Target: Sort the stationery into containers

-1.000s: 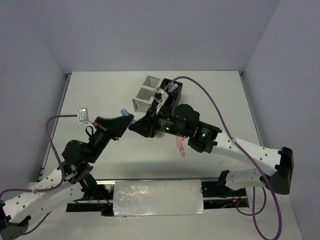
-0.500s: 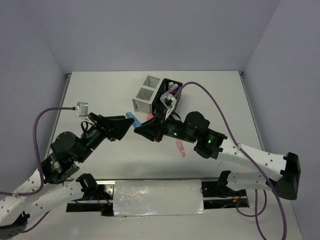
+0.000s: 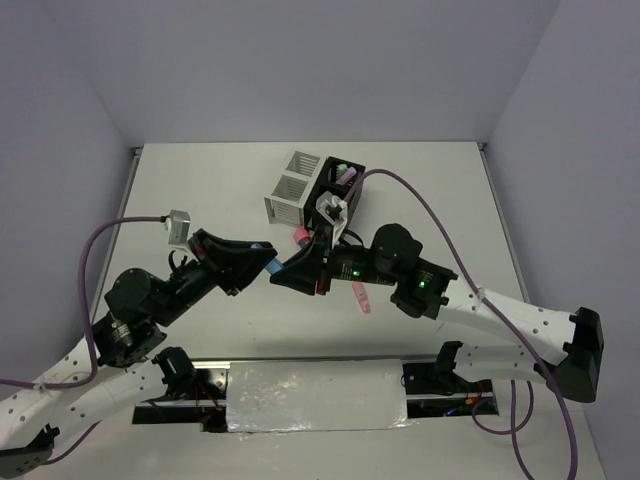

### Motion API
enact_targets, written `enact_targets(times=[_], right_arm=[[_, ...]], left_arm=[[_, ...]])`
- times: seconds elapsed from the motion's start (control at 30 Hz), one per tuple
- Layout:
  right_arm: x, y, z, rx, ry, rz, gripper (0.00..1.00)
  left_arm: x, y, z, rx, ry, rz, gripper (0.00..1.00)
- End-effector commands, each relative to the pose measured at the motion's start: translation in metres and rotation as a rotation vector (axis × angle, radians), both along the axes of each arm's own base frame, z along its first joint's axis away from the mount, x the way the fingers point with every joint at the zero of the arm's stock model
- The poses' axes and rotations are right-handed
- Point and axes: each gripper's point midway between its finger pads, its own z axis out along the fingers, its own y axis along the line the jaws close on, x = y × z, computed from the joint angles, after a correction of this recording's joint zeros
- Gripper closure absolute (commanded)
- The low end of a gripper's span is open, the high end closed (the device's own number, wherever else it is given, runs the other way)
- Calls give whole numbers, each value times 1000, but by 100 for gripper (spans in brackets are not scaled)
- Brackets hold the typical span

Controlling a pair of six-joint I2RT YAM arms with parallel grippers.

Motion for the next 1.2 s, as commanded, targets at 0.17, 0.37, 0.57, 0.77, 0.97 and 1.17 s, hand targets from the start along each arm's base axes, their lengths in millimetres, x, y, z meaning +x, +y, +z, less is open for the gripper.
enact_targets(times=[0.17,0.37,0.57,0.77,0.97,1.17], right_arm=[[0,-3,37,60,-62,8,100],[21,-11,93,122,-105,-56,100],[44,-32,46,103,-45,-108,79],[100,-96,-38,-89,120,-502,0],[124,-179,-69,-188,187,-844,0],[112,-200,-79,-271,184,-884,0]], left_arm=[[-10,-22,-8,-4,-45,-116,100],[-10,-54,-68,31,64,-235,100],[19,-49,-68,96,85,-90,100],[101,-11,-53,207,198,340,100],[203,-6,-42,260,209,560,100],[337,-21,-64,280,201,606,100]])
